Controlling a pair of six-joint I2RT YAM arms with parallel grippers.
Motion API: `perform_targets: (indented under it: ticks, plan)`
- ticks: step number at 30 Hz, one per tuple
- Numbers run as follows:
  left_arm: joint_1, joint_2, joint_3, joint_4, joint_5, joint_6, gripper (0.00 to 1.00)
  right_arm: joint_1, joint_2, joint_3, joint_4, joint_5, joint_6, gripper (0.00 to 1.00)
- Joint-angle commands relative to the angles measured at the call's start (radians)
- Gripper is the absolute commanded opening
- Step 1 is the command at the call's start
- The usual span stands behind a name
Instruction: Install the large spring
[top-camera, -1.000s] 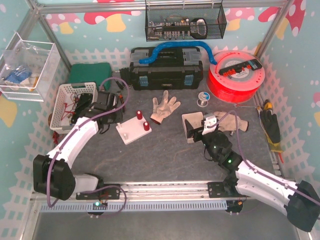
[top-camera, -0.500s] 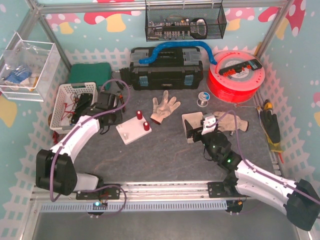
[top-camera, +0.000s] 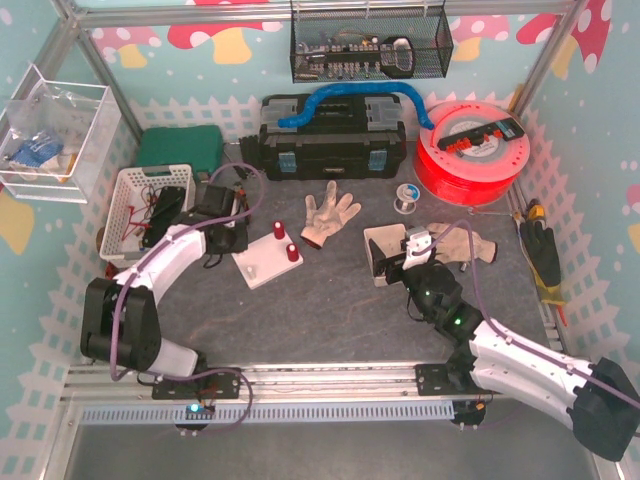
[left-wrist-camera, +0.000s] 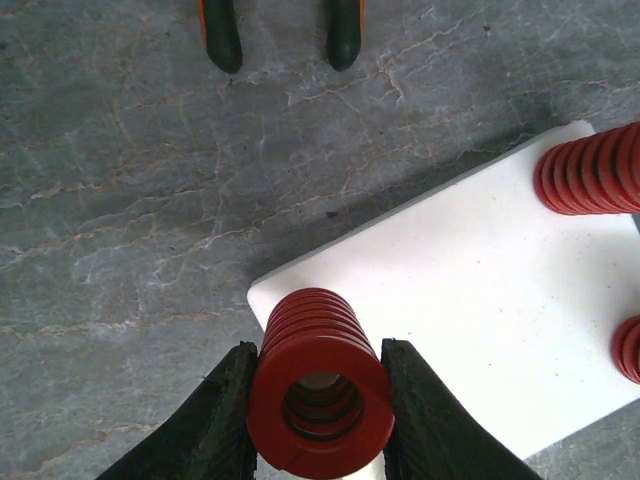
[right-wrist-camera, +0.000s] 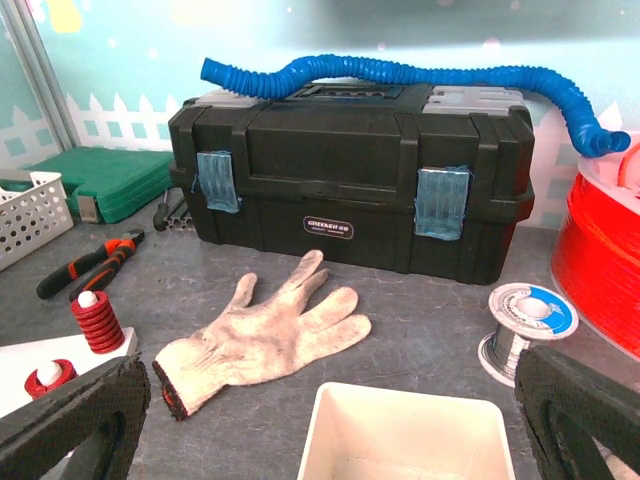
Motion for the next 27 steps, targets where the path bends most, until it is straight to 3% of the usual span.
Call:
perform_targets:
  ticks: [1,9,15,20,24,27]
  plan:
    - [0.011,0.025,0.012,0.029,0.027,0.018,0.31,0.003,0.008,0.01,0.024,0.009,-0.002,0.99]
    - [0.013,0.02,0.03,0.03,0.041,0.016,0.58,0.003,0.011,0.016,0.01,0.023,-0.004,0.99]
    - [0.013,-0.045,0.031,0.056,0.068,0.009,0.71,0.002,0.04,0.052,-0.07,0.099,0.029,0.99]
    - [0.012,-0.17,0.014,0.139,0.16,0.029,0.97,-0.017,0.117,0.101,-0.166,0.153,0.094,0.99]
    - [0.013,-0.3,-0.025,0.252,0.199,0.048,0.99,-0.076,0.171,0.154,-0.288,0.017,0.158,0.99]
    - [0.013,-0.393,-0.08,0.348,0.218,0.055,0.99,-0.184,0.244,0.196,-0.399,-0.183,0.204,0.94]
